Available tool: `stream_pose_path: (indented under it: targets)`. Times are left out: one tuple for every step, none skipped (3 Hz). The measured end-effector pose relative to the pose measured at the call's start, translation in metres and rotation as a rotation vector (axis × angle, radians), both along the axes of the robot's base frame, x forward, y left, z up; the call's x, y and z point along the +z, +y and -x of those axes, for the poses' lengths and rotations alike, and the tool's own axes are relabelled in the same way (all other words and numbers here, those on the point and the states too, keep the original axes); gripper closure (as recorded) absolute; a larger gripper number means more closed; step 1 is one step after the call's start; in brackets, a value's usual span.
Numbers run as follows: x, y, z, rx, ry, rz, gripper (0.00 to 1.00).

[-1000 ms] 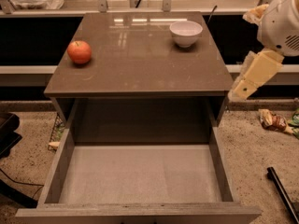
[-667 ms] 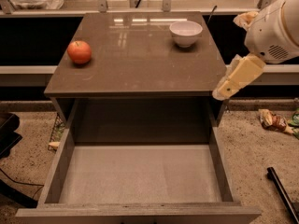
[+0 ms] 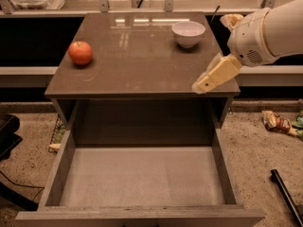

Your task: Place apple into top drawer

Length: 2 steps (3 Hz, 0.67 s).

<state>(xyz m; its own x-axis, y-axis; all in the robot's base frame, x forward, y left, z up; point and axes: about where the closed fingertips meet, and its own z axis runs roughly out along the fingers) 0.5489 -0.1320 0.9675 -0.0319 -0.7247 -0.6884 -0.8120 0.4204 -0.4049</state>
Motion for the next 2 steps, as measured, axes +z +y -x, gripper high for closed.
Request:
stream_pose_path:
  targets:
    - [-0.006,0.032,-0.017,0.063,-0.003,-0.058,0.0]
    - [-0.019,0.108,-0.053,0.186,0.001,-0.167,0.0]
